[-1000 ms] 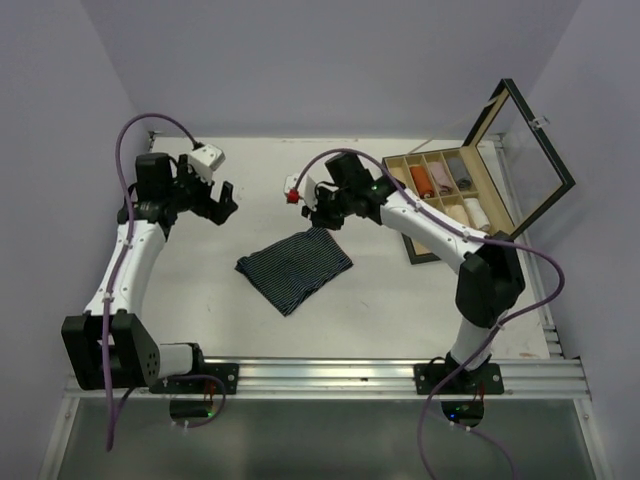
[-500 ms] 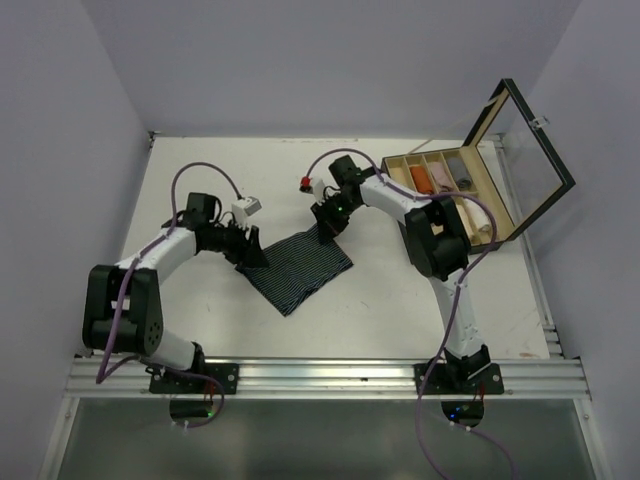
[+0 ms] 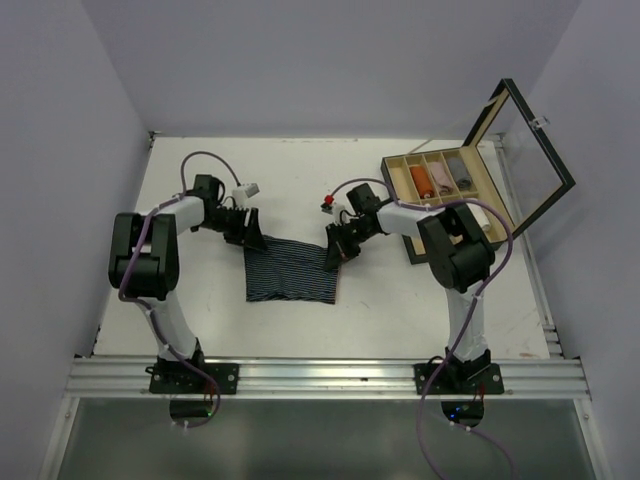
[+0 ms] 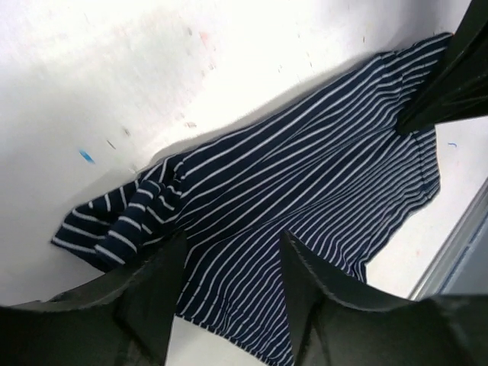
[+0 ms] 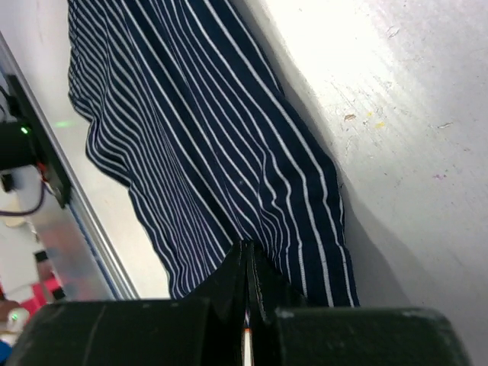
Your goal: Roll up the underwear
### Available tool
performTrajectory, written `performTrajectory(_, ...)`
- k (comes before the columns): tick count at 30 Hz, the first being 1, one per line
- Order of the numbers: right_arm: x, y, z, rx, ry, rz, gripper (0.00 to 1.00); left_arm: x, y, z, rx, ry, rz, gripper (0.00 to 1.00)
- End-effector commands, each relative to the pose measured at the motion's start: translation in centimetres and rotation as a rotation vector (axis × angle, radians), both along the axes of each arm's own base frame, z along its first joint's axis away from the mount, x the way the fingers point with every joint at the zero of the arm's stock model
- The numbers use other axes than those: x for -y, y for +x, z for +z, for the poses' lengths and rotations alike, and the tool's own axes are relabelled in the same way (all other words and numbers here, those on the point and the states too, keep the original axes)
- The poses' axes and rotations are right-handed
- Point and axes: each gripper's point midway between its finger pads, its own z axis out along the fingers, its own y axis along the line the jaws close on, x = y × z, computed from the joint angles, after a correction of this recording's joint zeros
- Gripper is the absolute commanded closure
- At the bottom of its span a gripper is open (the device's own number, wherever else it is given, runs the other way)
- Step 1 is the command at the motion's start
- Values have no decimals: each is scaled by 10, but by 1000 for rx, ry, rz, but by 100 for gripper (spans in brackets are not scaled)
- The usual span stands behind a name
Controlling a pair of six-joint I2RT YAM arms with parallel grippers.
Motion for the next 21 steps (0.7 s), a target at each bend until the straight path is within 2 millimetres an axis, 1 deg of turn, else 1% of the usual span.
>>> performTrajectory(1,-13,6,17,-47,56,-115,100,-18,31,3,109,65,-53,40)
performTrajectory(2,-15,9,30,-16,75,-111,100,-15,39,18,155,42,-82,39)
performTrajectory(3,-15,12,38,7,80,-100,97,-14,36,25,184,30,-132,38)
performTrajectory(4,-14,14,44,57,83,-66,93,-8,36,44,236,-10,-168,35)
performTrajectory(5,-13,15,58,81,86,-47,86,-6,33,52,271,-22,-200,34)
performTrajectory(6,-12,16,75,125,100,-30,83,-6,26,58,313,-22,-255,32)
performTrajectory(7,-11,17,83,177,105,1,78,-5,20,71,362,-27,-280,32)
performTrajectory(9,-8,14,102,225,115,22,75,-6,10,79,443,-12,-352,31)
performTrajectory(10,-7,12,104,240,122,39,75,-6,0,84,478,-6,-374,30)
performTrajectory(11,-6,5,102,225,134,57,75,-6,-6,86,502,-3,-398,30)
performTrajectory(12,-6,1,102,223,143,65,76,-7,-14,84,537,8,-449,30)
performTrajectory(13,-6,-3,102,223,155,77,76,-8,-27,77,536,17,-476,30)
performTrajectory(14,-6,-13,92,226,156,113,77,-10,-34,73,542,31,-500,30)
performTrajectory(15,-5,-17,86,241,135,134,77,-13,-36,68,575,56,-534,30)
performTrajectory(16,-3,-19,82,314,110,187,77,-19,-45,57,567,95,-552,31)
performTrajectory(17,-2,-28,73,339,79,225,77,-23,-48,53,579,121,-569,31)
performTrajectory(18,1,-25,67,386,39,237,77,-26,-47,50,619,149,-599,31)
performTrajectory(19,3,-24,71,460,33,281,72,-30,-54,45,629,177,-616,31)
performTrajectory(20,4,-25,69,494,18,311,67,-30,-56,45,651,187,-629,31)
performTrajectory(21,9,-20,68,571,-8,358,62,-30,-57,44,692,195,-666,31)
